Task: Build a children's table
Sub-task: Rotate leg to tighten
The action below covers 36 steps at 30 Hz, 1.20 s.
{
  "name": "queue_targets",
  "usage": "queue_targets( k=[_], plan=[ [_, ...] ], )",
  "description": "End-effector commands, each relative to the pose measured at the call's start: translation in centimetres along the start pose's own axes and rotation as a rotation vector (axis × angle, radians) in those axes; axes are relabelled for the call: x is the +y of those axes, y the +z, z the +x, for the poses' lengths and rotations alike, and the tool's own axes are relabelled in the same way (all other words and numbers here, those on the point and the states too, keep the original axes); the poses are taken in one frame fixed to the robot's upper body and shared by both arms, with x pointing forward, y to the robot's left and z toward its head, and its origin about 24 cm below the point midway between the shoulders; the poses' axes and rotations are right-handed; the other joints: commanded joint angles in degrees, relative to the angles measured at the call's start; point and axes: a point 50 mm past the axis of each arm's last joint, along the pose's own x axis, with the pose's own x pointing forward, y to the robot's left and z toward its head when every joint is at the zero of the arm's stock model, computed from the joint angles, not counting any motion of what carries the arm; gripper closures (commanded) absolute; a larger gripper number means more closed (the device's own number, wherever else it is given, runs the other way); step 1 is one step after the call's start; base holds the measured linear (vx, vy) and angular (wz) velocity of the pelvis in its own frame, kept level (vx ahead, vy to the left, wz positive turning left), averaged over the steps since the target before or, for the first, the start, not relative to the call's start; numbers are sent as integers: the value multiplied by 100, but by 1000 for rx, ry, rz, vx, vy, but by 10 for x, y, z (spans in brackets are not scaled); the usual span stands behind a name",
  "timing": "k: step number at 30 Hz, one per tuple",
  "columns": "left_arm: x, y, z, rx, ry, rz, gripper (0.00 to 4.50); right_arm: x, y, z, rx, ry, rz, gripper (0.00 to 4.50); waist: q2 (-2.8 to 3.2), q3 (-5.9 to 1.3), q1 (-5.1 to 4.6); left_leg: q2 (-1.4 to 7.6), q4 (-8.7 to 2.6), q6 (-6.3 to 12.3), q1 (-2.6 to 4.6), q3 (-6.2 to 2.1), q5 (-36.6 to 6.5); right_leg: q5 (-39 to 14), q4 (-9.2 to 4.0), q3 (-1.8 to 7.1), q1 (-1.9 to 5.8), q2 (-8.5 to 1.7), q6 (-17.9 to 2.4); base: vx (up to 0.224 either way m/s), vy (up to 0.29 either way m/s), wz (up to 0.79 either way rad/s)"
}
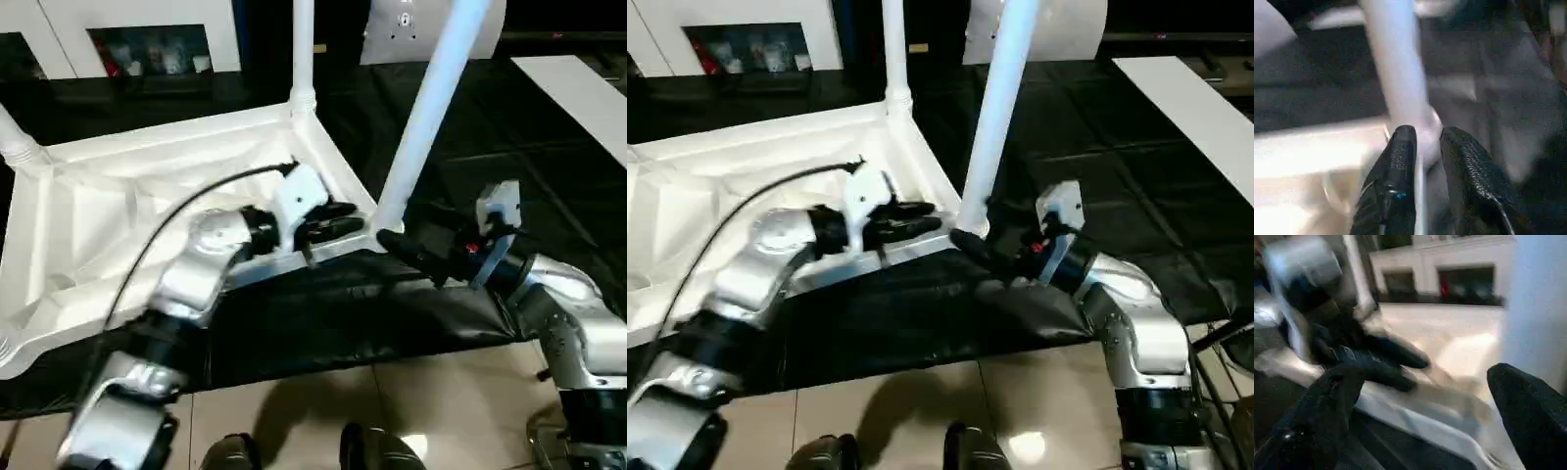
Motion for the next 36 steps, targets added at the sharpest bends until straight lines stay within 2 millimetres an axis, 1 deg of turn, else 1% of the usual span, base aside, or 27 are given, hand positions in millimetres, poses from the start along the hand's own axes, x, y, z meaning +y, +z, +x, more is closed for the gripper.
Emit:
queue_targets(
  k=[1,2,3,4,5,6,7,8,9,11,12,13,14,15,16,19,20,21,22,23,26,27,28,31,32,33,36],
  plan=[
    [-8,-4,-10,42,-40,-30,335,9,10,16,-29,49,-28,0,-59,-531,51,174,-356,481,74,-74,-1079,-2863,-460,233,357,-424,-531,0,0,0],
    [-12,-8,-20,71,-56,-53,335,12,11,24,-39,50,-37,0,-43,-518,18,175,-359,465,81,-65,-1075,-2860,-483,243,333,-414,-564,0,0,0],
    [-13,-9,-22,75,-58,-55,335,12,12,24,-40,50,-38,0,-8,-519,38,197,-369,409,107,-68,-1077,-2778,-461,257,308,-421,-647,0,0,0],
    [-25,-17,-43,140,-107,-91,335,18,14,39,-53,54,-34,0,4,-504,26,203,-393,364,85,-85,-1116,-2734,-433,254,321,-422,-704,0,0,0],
    [-25,-17,-43,140,-107,-91,335,18,14,39,-53,54,-34,0,9,-512,17,219,-403,310,87,-98,-1121,-2652,-393,258,324,-426,-739,0,0,0],
    [-32,-21,-55,179,-125,-111,335,20,14,48,-49,46,-41,0,21,-480,16,199,-400,308,131,-61,-1218,-2655,-450,271,276,-387,-715,0,0,0],
    [-38,-25,-67,223,-120,-119,335,23,11,57,-33,47,-44,0,44,-514,26,228,-390,219,148,-86,-1166,-2473,-368,282,288,-421,-814,0,0,0],
    [-40,-28,-72,248,-96,-120,335,24,8,64,-10,44,-63,0,38,-475,0,217,-432,220,95,-81,-1174,-2399,-369,279,303,-389,-832,0,0,0],
    [-41,-29,-75,263,-80,-124,335,25,6,67,6,42,-76,0,67,-453,-4,210,-434,184,129,-70,-1264,-2389,-386,290,277,-378,-824,0,0,0],
    [-44,-34,-82,317,-7,-140,335,24,-4,84,85,7,-155,0,73,-447,0,216,-432,82,141,-65,-1400,-2467,-389,293,269,-391,-857,0,0,0],
    [-45,-35,-84,328,12,-142,335,23,-8,89,111,-13,-183,0,79,-431,12,196,-425,47,168,-61,-1519,-2665,-430,306,257,-398,-788,0,0,0],
    [-45,-36,-86,346,49,-150,335,20,-14,96,152,-50,-231,0,78,-414,16,195,-435,8,162,-74,-1593,-2777,-444,308,264,-404,-746,0,0,0],
    [-45,-37,-86,354,63,-152,335,18,-15,98,159,-81,-242,0,80,-423,23,202,-432,-25,157,-81,-1613,-2784,-425,309,272,-410,-734,0,0,0],
    [-44,-40,-88,385,111,-162,335,9,-19,105,180,-187,-291,0,95,-398,20,211,-445,-85,158,-88,-1655,-2794,-425,319,241,-415,-711,0,0,0],
    [-45,-41,-89,401,127,-169,335,6,-20,108,186,-229,-313,0,84,-396,10,174,-440,-110,168,-94,-1744,-2888,-448,308,258,-399,-671,0,0,0],
    [-44,-46,-95,461,167,-156,335,-5,-26,113,232,-328,-421,0,67,-394,-2,171,-437,-128,164,-103,-1793,-2905,-426,312,255,-404,-623,0,0,0],
    [-42,-47,-97,476,200,-152,335,-14,-27,111,258,-393,-474,0,57,-395,-16,160,-430,-95,159,-95,-1793,-2827,-427,318,258,-388,-592,0,0,0],
    [-42,-47,-97,476,200,-152,335,-14,-27,111,258,-393,-474,0,57,-395,-18,164,-429,-102,160,-94,-1765,-2787,-418,318,248,-387,-595,0,0,0],
    [-39,-48,-99,489,240,-144,335,-24,-26,107,278,-454,-518,0,59,-402,-21,156,-420,-74,159,-83,-1714,-2667,-414,324,260,-377,-594,0,0,0],
    [-37,-47,-100,490,265,-140,335,-32,-26,101,292,-500,-538,0,64,-422,-28,158,-413,-58,140,-82,-1630,-2472,-380,321,277,-372,-631,0,0,0],
    [-35,-45,-99,485,287,-141,335,-50,-24,89,308,-607,-554,0,73,-439,-9,159,-396,-2,142,-57,-1457,-2057,-346,335,280,-355,-757,0,0,0],
    [-35,-45,-99,485,288,-141,335,-51,-23,88,309,-615,-556,0,69,-453,2,157,-393,13,129,-54,-1366,-1878,-318,335,300,-353,-815,0,0,0],
    [-35,-44,-97,486,294,-141,335,-68,-21,73,324,-708,-582,0,75,-456,10,163,-386,17,139,-46,-1325,-1768,-303,334,289,-354,-873,0,0,0],
    [-36,-45,-96,489,298,-141,335,-83,-17,58,332,-784,-605,0,69,-446,76,147,-368,64,155,-12,-1336,-1701,-312,343,281,-331,-908,0,0,0],
    [-36,-45,-95,490,301,-141,335,-93,-13,47,338,-834,-615,0,58,-453,92,150,-369,55,146,-17,-1337,-1711,-299,333,294,-333,-911,0,0,0],
    [-36,-45,-94,490,302,-140,335,-97,-11,44,340,-851,-619,0,60,-455,108,146,-364,60,148,-16,-1339,-1699,-299,328,296,-328,-905,0,0,0],
    [-37,-45,-91,483,308,-141,335,-110,-2,25,351,-912,-634,0,23,-464,120,131,-349,101,117,-14,-1312,-1703,-283,320,324,-322,-879,0,0,0]
  ],
)
